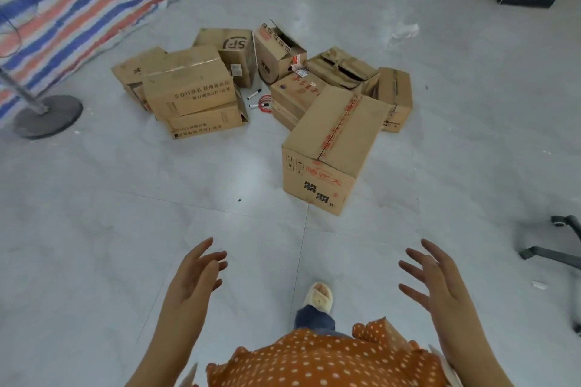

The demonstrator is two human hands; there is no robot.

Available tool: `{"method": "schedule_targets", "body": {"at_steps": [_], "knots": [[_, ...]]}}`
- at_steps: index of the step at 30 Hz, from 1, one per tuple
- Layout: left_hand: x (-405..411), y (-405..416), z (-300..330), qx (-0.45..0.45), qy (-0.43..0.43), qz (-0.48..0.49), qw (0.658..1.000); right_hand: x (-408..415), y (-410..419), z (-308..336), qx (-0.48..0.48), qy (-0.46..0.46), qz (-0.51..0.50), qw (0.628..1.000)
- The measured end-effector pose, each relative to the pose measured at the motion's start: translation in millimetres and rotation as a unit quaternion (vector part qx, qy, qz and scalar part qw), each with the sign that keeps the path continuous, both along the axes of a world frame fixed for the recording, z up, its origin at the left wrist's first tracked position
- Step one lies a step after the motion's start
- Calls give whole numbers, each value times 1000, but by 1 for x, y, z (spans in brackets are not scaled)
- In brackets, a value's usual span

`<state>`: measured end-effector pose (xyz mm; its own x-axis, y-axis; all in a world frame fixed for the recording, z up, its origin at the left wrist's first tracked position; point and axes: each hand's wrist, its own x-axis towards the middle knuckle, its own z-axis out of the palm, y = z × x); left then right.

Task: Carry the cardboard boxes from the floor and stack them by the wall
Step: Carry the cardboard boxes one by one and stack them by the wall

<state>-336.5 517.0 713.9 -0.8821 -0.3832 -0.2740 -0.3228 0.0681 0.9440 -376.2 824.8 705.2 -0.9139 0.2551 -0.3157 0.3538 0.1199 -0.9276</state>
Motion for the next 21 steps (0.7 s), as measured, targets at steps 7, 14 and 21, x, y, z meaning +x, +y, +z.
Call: {"method": "schedule_targets", "body": {"at_steps": [7, 14, 21], "knots": [[-156, 13, 9, -36, 4, -30, 999, -157, 23, 5, 15, 4, 8, 1000], [-282, 5, -10, -56, -51, -75, 994, -262, 21, -17, 19, -41, -6, 999], [-439, -23, -59, -83, -132, -161, 974, -354, 13, -73, 35, -142, -72, 987]]}}
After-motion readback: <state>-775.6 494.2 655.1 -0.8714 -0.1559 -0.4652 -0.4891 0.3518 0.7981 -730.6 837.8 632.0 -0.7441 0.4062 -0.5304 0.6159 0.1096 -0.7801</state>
